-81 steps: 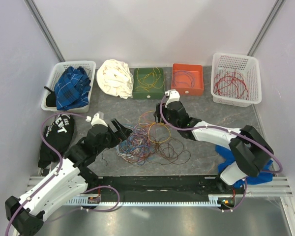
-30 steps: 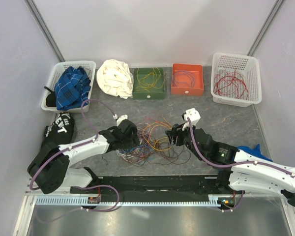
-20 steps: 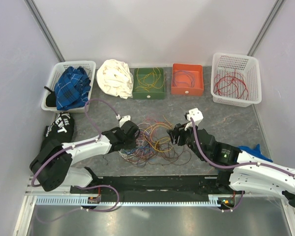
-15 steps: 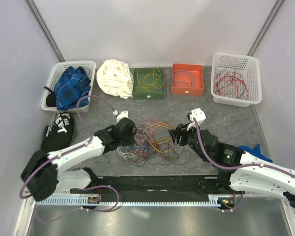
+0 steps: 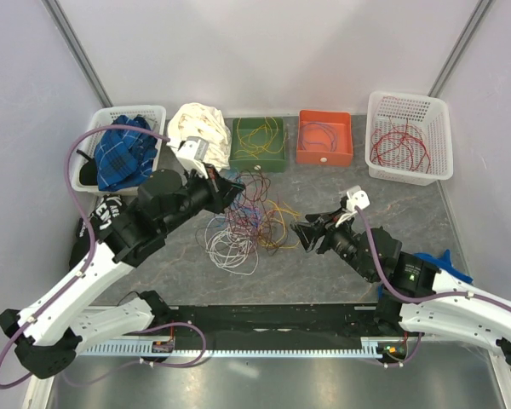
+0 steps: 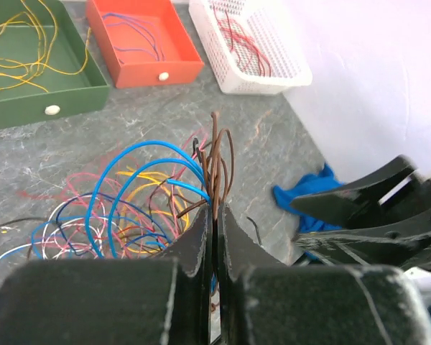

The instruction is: Untangle the cables

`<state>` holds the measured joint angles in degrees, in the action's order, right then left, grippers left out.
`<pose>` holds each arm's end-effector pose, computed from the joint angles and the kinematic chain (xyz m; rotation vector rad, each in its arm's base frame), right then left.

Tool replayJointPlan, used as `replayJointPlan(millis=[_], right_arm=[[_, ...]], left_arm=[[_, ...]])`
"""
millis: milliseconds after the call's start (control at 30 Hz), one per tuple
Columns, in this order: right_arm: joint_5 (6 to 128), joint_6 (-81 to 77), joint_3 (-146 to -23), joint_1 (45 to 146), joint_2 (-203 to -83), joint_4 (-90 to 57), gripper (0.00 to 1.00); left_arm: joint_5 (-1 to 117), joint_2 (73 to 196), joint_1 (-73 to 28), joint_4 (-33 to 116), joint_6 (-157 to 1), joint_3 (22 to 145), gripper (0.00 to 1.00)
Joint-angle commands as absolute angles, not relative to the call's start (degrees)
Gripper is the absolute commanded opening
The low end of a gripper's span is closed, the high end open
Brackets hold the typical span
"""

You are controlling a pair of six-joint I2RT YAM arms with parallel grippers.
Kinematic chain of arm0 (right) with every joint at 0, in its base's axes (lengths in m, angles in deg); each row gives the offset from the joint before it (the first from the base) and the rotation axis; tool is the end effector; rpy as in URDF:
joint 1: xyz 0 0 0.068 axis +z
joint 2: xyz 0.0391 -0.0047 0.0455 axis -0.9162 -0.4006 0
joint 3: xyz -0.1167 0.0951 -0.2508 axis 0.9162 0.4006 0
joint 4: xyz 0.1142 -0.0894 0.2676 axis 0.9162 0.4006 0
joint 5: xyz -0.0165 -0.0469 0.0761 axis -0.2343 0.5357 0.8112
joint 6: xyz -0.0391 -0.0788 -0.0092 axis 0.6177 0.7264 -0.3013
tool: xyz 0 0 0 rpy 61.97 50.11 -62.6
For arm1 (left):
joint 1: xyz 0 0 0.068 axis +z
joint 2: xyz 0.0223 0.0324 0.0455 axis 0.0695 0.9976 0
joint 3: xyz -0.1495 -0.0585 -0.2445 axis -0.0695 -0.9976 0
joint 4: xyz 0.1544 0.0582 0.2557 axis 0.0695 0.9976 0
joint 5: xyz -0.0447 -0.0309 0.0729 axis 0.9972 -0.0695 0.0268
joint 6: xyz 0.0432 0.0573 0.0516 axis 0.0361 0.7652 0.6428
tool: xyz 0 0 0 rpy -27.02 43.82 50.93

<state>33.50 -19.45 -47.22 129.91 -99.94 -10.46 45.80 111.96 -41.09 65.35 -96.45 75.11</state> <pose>0.1330 0.1911 0.3328 -0.2492 1.7151 0.7738 0.1951 -0.1876 0.4259 0.1898 1.8325 -0.8746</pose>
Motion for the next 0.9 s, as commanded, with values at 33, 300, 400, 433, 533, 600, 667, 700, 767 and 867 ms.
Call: replayJointPlan(millis=[33,300,400,433,533,600,667,700,767,867], right_arm=[[37.6,-16.6,-48.6,130.2,-99.4,-18.2,0.62],[44.4,-16.6,-47.8,130.1,-105.0,-28.4,0.78],[48.1,-17.4,-47.6,130.1,-107.9,-32.4,0.78],[48.9,-17.8,-47.5,130.2,-108.5,-33.5,0.78],[51.7,-17.9,-47.5,130.2,-111.0,-37.3,0.76],[52.2,-17.4,-47.4,130.2,-112.9,-38.4,0.71],[51.3,-16.8,-46.8,130.2,-113.4,-38.2,0.67],[50.2,-16.6,-46.2,130.1,-113.4,-38.3,0.66],[49.0,-16.4,-44.5,130.1,-113.1,-37.9,0.66],[47.6,-15.2,-43.3,130.1,-113.2,-35.2,0.65]], left_arm=[[49.8,113.8,-41.2,65.3,-89.8,76.1,0.02],[48.9,114.5,-41.1,64.2,-89.4,73.1,0.02],[49.7,115.7,-41.1,63.7,-90.5,72.4,0.02],[49.8,116.2,-41.1,63.5,-91.0,72.3,0.02],[49.8,116.4,-41.1,63.0,-91.5,72.4,0.02],[49.8,116.3,-41.1,62.7,-91.8,72.5,0.02],[51.0,116.0,-41.1,62.6,-91.9,72.8,0.02],[51.1,116.0,-41.1,62.6,-91.8,72.9,0.02],[51.2,116.0,-41.1,62.6,-91.6,73.3,0.02],[51.6,115.7,-41.1,62.7,-91.6,73.3,0.02]])
